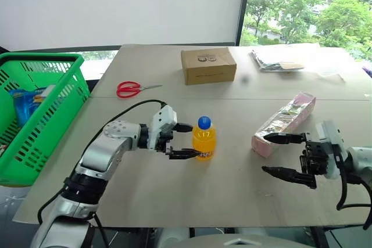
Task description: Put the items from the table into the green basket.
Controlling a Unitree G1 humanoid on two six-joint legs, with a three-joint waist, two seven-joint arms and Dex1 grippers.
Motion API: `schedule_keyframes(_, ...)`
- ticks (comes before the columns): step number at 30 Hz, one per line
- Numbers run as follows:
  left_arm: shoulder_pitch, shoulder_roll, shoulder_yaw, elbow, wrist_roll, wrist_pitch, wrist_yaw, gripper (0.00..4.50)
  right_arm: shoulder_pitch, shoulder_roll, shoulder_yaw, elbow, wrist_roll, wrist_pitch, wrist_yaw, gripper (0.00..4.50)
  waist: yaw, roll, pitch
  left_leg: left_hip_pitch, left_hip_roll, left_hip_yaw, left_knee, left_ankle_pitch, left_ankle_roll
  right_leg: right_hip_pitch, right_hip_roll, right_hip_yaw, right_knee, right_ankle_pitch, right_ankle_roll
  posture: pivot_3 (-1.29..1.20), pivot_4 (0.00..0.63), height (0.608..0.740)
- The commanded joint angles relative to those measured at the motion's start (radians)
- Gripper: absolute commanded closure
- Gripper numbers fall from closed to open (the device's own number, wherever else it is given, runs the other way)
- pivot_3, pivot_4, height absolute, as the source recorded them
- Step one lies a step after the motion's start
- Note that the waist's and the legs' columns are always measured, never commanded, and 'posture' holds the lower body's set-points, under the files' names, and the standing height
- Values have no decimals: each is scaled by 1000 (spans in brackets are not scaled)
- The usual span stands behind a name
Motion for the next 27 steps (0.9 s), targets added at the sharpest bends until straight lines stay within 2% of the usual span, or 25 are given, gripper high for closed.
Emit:
schedule_keyframes(1, -28, -24, -19, 8, 6, -29, -10, 38, -11, -5, -20, -29, 7, -4, -4, 0, 0, 0, 0, 0, 0, 0, 0, 0, 0, 0, 0, 0, 0, 0, 0, -56, 0, 724)
schedule_keyframes(8, -59, -101, -87, 78, 84, -79, 17, 38, -50, 8, 1, -42, 31, 34, -30, 0, 0, 0, 0, 0, 0, 0, 0, 0, 0, 0, 1, 0, 0, 1, -1, -57, 0, 724)
schedule_keyframes(14, -76, -150, -81, 160, 124, -139, 56, 38, -55, 0, 0, -41, 25, 38, -27, 0, 0, 0, 0, 0, 0, 0, 0, 0, 0, 0, 2, 0, 0, 1, -2, -54, 0, 724)
schedule_keyframes(17, -73, -149, -80, 164, 122, -142, 50, 733, -59, -1, -3, -35, 21, 34, -24, 0, 0, 0, 0, 0, 0, 0, 0, 0, 0, 0, 2, 0, 0, 1, -2, -45, 0, 724)
schedule_keyframes(18, -70, -148, -80, 161, 119, -140, 48, 1264, -63, -1, -2, -34, 21, 35, -24, 0, -1, 0, 0, 0, 0, 0, 0, 0, 0, 0, 2, 0, 0, 1, -2, -42, 0, 724)
schedule_keyframes(19, -67, -147, -78, 159, 119, -141, 51, 1407, -67, -2, -1, -33, 22, 38, -25, 0, -1, 0, 0, 0, 0, 0, 0, 0, 0, 0, 2, 1, 0, 1, -2, -40, 0, 724)
schedule_keyframes(23, -64, -135, -27, 132, 104, -137, 91, 1409, -97, 11, 15, -33, 22, 36, -28, 0, 0, 0, 0, 0, 0, -1, 0, 0, 0, 0, 2, 0, 0, 1, -2, -32, 0, 724)
schedule_keyframes(27, -113, -37, 74, 45, 91, -95, 137, 1409, -193, 71, 37, -16, 45, 41, -63, 0, -13, -1, 1, -1, 2, -1, 0, 0, 0, -2, 4, 0, 1, 1, -2, -16, 0, 724)
